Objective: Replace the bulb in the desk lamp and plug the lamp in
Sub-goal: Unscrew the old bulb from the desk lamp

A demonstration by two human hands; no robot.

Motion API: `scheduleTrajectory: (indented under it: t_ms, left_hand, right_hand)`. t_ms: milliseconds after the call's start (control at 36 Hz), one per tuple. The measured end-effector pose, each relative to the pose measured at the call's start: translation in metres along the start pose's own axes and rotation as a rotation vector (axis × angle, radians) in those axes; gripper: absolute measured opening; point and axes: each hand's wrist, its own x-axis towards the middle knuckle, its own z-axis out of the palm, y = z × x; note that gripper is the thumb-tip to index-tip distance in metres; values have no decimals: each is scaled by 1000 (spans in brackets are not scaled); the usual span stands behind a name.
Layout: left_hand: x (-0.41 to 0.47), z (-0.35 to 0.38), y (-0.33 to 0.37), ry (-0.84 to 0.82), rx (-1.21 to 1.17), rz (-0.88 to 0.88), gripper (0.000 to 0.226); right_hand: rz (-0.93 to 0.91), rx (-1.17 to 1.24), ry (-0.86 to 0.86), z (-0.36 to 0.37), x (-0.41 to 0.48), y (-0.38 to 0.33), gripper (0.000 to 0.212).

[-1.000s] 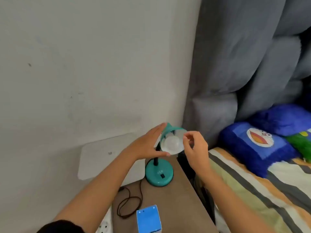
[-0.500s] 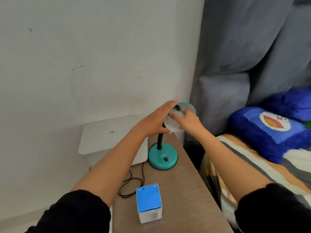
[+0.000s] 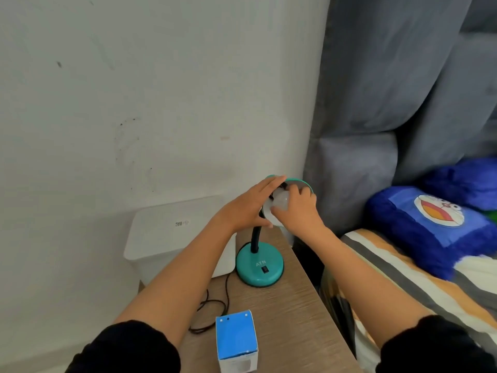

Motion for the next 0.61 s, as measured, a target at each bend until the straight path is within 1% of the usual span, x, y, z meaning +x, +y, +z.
scheduleTrajectory:
  t_ms: [111,167,194,222,250,306,361,417,472,556,611]
  left_hand:
    - [1,2,0,3,-7,-9,106]
    - [1,1,0,11,-8,-7,106]
    - [0,1,-1,13,-9,-7,105]
    - [0,1,-1,14,-11,-8,105]
    - [0,1,-2,11,-13,-13,106]
    - [0,1,-3,6,-14,-18,108]
    - [1,2,-4,3,-10,-17,109]
    - [1,2,-4,4,-5,-22,109]
    - [1,2,-4,4,1,-21,109]
    - [1,2,-3,0,0,-9,108]
    - [1,1,-4,1,-6,-10,108]
  right_hand:
    - [296,585,-71,6,6,-2,67]
    - [439,793,-76,4,10,-6,73]
    - [481,851,-75,2,11,-7,75]
    - [481,847,-68,2,12,-7,74]
    - [442,780,-59,2,11,-7,71]
    - [299,529,-21,3,7,-4,67]
    - [146,270,55,5,1,-2,68]
    - [48,158,106,6,-4,0,67]
    - [34,181,99,8,-4,1,60]
    - [176,360,30,8,-2,-6,53]
    - [221,387,7,7,1,-10,56]
